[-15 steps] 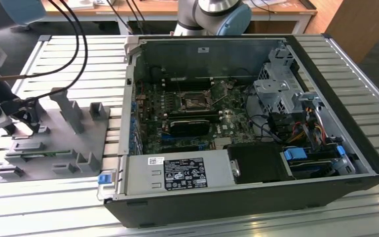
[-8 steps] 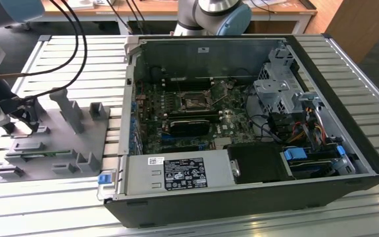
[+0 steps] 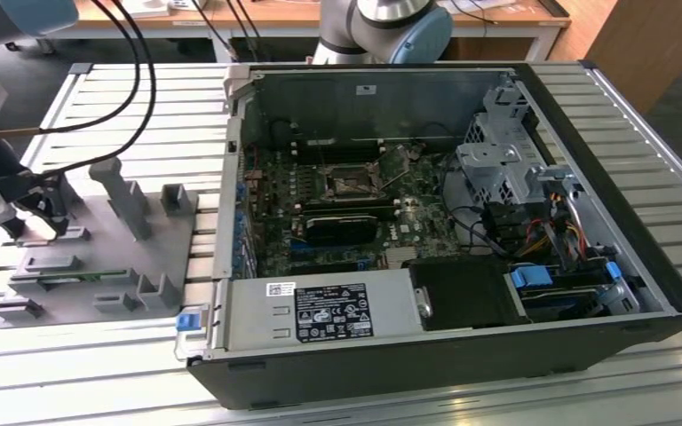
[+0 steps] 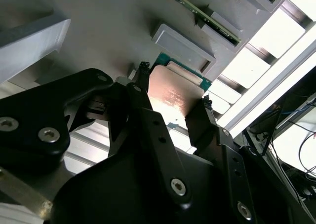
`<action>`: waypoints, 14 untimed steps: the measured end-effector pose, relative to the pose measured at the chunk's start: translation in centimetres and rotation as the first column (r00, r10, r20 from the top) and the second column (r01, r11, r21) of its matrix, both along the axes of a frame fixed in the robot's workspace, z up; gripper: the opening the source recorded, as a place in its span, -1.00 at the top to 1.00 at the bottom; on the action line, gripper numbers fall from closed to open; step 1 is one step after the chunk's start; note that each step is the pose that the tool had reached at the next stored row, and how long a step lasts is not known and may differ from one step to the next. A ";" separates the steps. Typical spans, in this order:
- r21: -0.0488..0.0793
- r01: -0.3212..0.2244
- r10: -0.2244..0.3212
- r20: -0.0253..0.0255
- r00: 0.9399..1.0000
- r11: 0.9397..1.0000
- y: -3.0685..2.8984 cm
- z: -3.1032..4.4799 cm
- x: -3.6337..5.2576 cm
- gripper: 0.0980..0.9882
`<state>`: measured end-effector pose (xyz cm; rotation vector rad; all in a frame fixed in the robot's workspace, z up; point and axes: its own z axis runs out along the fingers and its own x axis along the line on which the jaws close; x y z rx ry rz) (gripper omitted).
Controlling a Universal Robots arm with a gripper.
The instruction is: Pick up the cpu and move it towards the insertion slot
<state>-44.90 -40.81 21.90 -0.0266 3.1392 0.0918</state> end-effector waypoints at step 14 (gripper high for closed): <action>0.000 0.000 0.000 0.000 1.000 1.000 0.00 1.26 0.00 0.00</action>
